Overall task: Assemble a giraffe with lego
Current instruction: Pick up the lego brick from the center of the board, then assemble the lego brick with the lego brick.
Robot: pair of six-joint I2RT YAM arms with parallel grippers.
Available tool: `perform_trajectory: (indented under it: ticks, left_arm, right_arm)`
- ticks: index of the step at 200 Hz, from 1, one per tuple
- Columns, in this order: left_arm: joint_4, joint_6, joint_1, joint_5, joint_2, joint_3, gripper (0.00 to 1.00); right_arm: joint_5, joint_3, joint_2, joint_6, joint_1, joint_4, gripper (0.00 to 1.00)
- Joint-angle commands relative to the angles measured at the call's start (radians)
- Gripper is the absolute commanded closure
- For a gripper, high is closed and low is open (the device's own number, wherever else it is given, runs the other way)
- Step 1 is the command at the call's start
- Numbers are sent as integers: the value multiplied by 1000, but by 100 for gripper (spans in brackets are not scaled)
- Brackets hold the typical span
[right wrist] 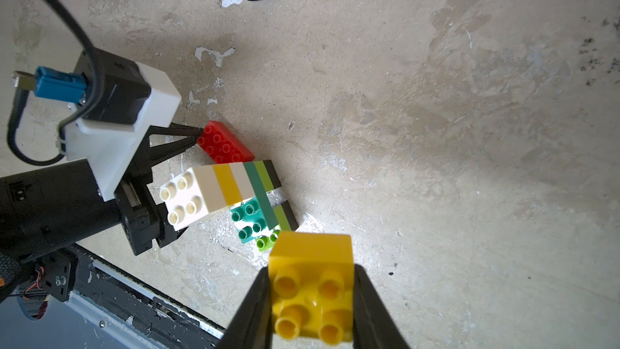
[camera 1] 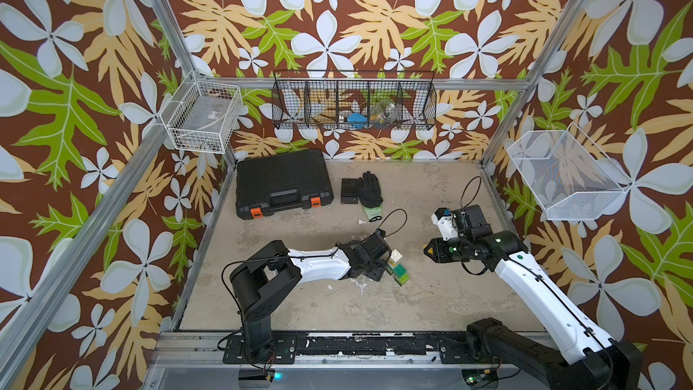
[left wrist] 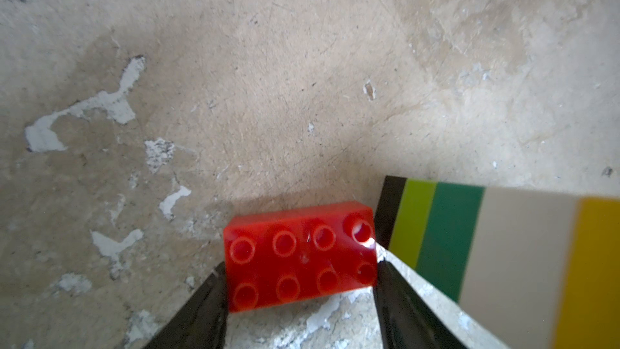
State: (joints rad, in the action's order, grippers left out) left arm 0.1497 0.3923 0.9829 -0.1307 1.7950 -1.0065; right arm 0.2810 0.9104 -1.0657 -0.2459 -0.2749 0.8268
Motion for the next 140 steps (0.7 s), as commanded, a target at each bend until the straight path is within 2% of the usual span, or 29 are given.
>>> perform_trajectory:
  ticks: [1,42,70,99,140]
  left_arm:
    - [26,-10,-1,-31,-12,7,49]
    - [145,-48,-1,-135,-126,25,49]
    - [233,-96,-1,-159,-216,-3,50]
    - [316,-173,-1,-88,-269,-109,56]
    - [411,-266,-1,27,-248,-264,53]
  right_arm:
    - [2,-5,0,5,2,-9,78]
    - [15,-38,4,-23,4,-40,78]
    - [20,-54,4,-38,3,-60,78]
    - [20,-45,0,-36,4,-59,77]
    - [21,-42,-3,-44,3,-57,78]
